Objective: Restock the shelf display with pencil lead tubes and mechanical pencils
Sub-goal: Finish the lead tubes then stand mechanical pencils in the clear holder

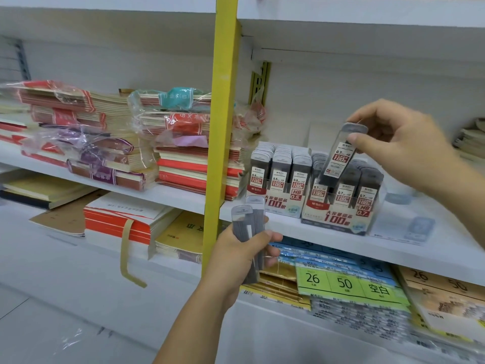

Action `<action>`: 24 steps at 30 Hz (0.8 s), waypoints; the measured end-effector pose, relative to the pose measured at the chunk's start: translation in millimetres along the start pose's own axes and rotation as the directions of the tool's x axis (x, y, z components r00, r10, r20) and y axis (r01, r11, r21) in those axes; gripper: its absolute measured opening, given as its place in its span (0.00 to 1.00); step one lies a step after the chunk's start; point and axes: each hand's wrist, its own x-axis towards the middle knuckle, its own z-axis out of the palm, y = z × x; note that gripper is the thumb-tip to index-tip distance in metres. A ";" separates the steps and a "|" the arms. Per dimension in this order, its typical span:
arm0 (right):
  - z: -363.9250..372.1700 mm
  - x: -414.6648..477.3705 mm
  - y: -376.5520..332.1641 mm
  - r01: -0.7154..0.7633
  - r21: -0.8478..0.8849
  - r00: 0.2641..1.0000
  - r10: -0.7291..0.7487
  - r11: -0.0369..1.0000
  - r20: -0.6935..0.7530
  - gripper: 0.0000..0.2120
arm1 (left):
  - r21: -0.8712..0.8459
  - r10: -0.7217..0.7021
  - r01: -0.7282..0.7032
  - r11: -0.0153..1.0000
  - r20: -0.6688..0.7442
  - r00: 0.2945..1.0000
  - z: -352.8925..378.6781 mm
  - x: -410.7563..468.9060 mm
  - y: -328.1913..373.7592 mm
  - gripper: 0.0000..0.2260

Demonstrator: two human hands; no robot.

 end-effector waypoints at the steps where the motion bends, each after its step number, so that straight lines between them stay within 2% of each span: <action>1: 1.2 -1.4 3.1 -0.002 -0.042 1.000 0.003 0.999 0.013 0.09 | 0.012 0.000 0.000 1.000 0.004 1.000 1.8 0.5 -1.1 0.11; 8: 27.1 -10.1 20.4 -0.019 -0.245 0.997 0.038 0.969 0.072 0.09 | 0.051 -0.019 0.019 0.998 -0.003 1.000 8.8 1.7 -5.1 0.10; 12: 39.0 -20.0 26.7 0.036 -0.476 0.991 0.030 0.879 0.129 0.17 | 0.053 -0.018 0.017 0.998 0.025 1.000 10.8 -0.2 -4.3 0.11; 15: 42.6 -32.2 22.2 0.044 -0.572 0.996 0.004 0.819 0.084 0.18 | 0.032 -0.033 0.031 0.999 0.070 0.997 10.4 -2.9 -3.7 0.12; 17: 45.7 -45.9 13.7 0.051 -0.446 0.999 -0.044 0.893 0.025 0.17 | 0.026 -0.039 0.036 0.999 0.110 0.993 10.5 -4.9 -3.2 0.12; 19: 52.4 -62.1 -3.4 -0.007 -0.159 0.996 0.021 0.987 0.083 0.16 | 0.028 -0.038 0.034 0.999 0.159 0.987 11.3 -7.8 -1.9 0.12; 21: 62.7 -72.5 -19.3 -0.180 0.105 0.956 0.149 0.978 0.253 0.16 | 0.045 -0.042 0.034 0.998 0.206 0.978 13.2 -10.4 -0.9 0.12; 23: 72.9 -76.1 -25.2 -0.290 0.178 0.904 0.208 0.940 0.373 0.13 | 0.069 -0.057 0.042 0.997 0.237 0.970 14.9 -12.3 -0.8 0.14; 24: 75.4 -75.9 -25.8 -0.308 0.193 0.897 0.217 0.932 0.384 0.11 | 0.074 -0.064 0.047 0.996 0.251 0.966 15.1 -12.7 -1.1 0.15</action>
